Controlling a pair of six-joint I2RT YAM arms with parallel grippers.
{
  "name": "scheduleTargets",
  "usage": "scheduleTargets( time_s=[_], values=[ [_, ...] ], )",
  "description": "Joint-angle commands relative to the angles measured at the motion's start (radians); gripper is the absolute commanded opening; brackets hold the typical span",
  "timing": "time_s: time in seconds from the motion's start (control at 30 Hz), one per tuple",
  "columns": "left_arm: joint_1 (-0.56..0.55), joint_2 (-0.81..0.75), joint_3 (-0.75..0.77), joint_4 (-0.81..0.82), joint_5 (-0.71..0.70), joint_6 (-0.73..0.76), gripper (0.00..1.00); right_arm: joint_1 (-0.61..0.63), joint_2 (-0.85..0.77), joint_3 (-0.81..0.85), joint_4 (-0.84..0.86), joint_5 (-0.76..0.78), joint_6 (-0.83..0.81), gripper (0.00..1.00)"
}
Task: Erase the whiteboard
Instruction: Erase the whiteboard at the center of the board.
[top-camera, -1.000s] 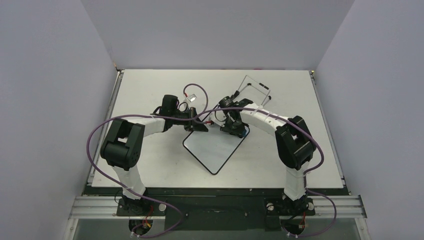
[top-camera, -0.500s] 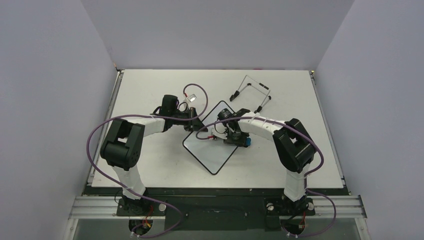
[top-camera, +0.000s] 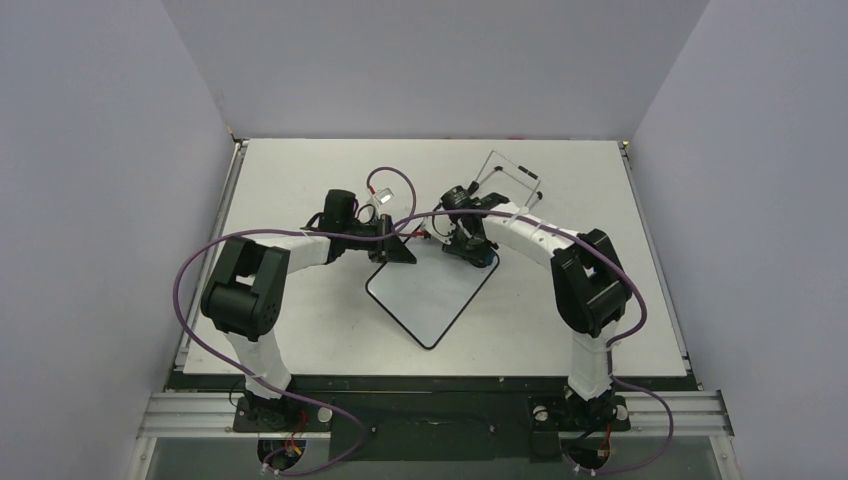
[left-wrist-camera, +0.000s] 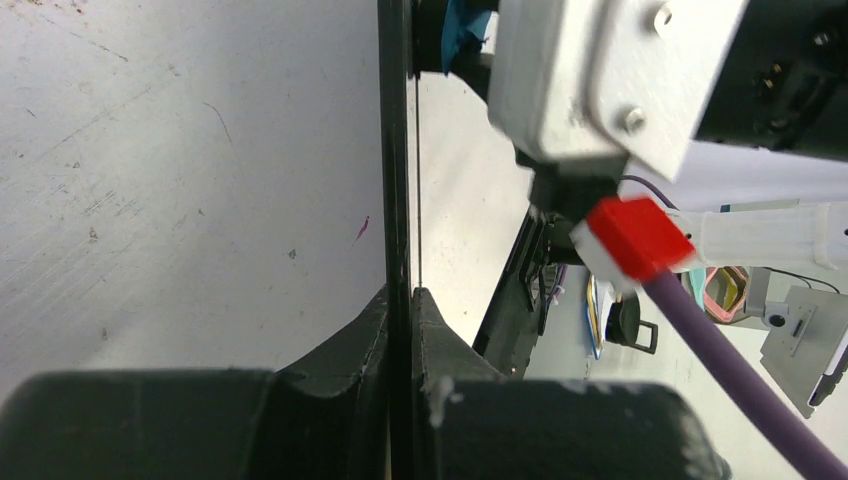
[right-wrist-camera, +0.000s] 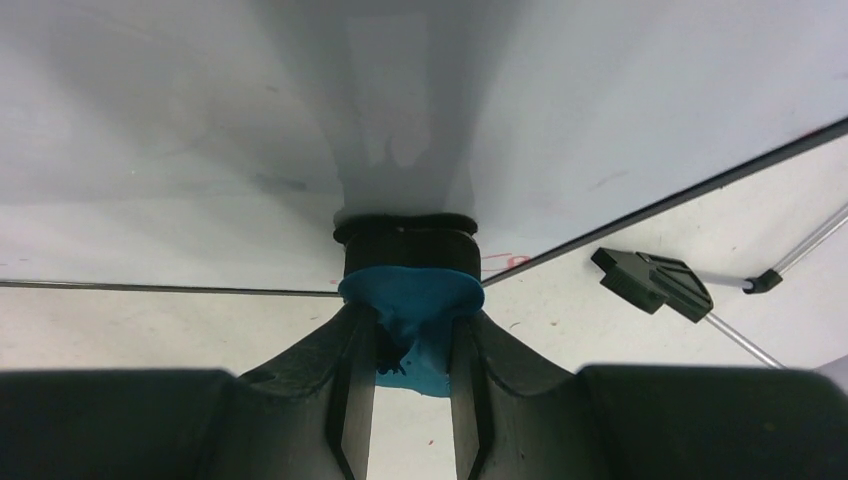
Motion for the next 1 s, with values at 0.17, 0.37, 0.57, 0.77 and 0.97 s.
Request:
scheduleTargets(
  time_s=[0.17,0.37,0.57,0.77,0.97],
  values=[
    [-0.018,-0.038,0.039,0.033,0.071,0.026,0.0,-0.028,-0.012,-0.17,0.068,0.009,-0.061,0.0],
    [-0.018,-0.034,0.044,0.029,0.07,0.026,0.0,0.052,-0.07,-0.201,0.061,-0.063,-0.07,0.0],
    [-0.018,-0.038,0.038,0.02,0.069,0.033,0.0,0.059,-0.049,-0.08,0.063,-0.083,-0.011,0.0],
    [-0.018,-0.036,0.039,0.017,0.071,0.036,0.0,-0.023,0.022,0.029,0.069,-0.03,0.026,0.0],
    [-0.018,-0.045,0.037,0.017,0.073,0.036,0.0,-0.091,0.029,-0.02,0.095,0.031,0.003,0.0]
  ],
)
